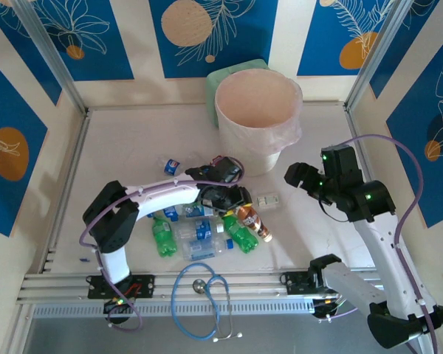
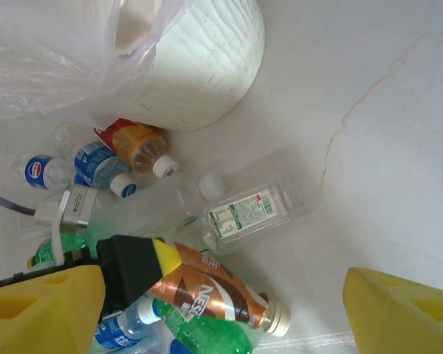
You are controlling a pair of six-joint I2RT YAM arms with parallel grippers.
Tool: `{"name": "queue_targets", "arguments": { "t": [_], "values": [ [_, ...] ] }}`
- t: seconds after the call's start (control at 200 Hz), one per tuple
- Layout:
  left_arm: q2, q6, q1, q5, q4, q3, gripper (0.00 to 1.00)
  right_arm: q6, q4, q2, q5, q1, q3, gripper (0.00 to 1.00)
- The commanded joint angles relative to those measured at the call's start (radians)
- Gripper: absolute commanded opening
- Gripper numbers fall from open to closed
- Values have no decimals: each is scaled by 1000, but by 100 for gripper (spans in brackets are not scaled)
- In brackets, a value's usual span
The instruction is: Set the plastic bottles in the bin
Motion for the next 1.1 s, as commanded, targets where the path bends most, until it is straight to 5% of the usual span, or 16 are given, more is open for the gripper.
{"name": "queue_targets", "arguments": {
  "t": [0.0,0.38,0.61,0.86,1.091],
  "values": [
    [-90,79,-9,29,-61,72,58,0,-28,-18,-16,-30,14,84],
    [-183,303,24,39,-220,364,56,-29,-48,-35,-98,-188,48,84],
    [-210,337,138,27,-242,513,56,-22,-47,-50,-172,-279,31,84],
    [-77,352,256,33,-106,732,58,37,-13,-41,-231,-252,-48,84],
    [64,278,327,-36,36,879,58,101,-17,-47,-168,-100,-95,84]
  ]
}}
